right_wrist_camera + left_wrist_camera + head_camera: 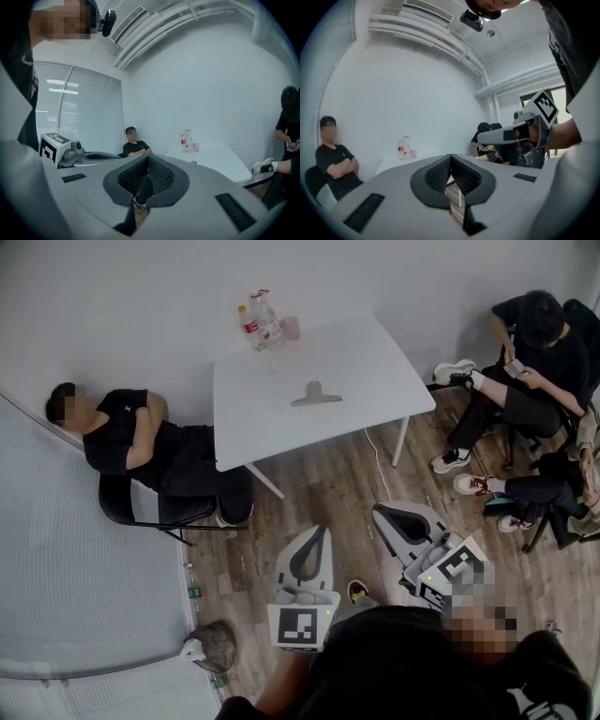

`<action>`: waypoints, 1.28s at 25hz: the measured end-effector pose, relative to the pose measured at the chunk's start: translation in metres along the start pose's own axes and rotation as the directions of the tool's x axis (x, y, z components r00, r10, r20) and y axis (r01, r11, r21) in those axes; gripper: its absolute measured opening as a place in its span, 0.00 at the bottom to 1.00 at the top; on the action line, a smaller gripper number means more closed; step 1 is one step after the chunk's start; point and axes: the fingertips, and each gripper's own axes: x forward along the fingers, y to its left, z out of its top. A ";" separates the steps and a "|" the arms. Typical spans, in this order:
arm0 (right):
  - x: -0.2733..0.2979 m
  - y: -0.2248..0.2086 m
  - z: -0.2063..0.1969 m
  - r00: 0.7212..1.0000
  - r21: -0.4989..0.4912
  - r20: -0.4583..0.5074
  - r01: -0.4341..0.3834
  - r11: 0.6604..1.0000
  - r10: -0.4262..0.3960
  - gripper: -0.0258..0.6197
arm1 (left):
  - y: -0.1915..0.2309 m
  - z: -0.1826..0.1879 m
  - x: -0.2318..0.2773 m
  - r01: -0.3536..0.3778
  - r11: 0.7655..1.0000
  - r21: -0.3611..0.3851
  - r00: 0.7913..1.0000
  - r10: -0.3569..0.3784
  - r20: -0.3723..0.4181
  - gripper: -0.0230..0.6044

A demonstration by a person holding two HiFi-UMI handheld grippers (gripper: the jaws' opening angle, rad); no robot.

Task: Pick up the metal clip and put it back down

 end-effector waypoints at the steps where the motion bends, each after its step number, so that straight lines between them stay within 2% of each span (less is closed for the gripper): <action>1: 0.005 0.000 0.000 1.000 0.001 0.000 0.000 1.000 0.000 0.07 | 0.005 0.000 0.001 0.003 1.000 -0.027 1.000 -0.002 0.008 0.07; 3: 0.014 0.001 -0.001 1.000 0.002 0.002 0.000 1.000 0.000 0.07 | 0.013 -0.002 0.001 0.025 0.997 -0.070 0.999 -0.023 0.022 0.07; 6: 0.022 0.003 -0.003 1.000 0.008 -0.002 0.003 1.000 -0.003 0.07 | 0.023 -0.004 -0.001 0.047 0.995 -0.084 0.998 -0.044 0.033 0.07; 13: 0.030 0.002 -0.006 1.000 0.032 -0.005 0.013 0.999 -0.013 0.07 | 0.036 -0.009 0.000 0.027 0.998 -0.059 1.000 -0.027 0.008 0.07; 21: 0.033 -0.001 -0.009 1.000 0.035 -0.010 0.024 0.999 -0.023 0.07 | 0.044 -0.012 0.001 0.003 0.997 -0.074 1.000 -0.003 -0.004 0.07; 32: 0.052 -0.002 -0.009 1.000 0.021 -0.012 -0.001 1.000 0.001 0.07 | 0.062 -0.012 0.004 -0.024 0.998 -0.055 1.000 0.024 -0.006 0.07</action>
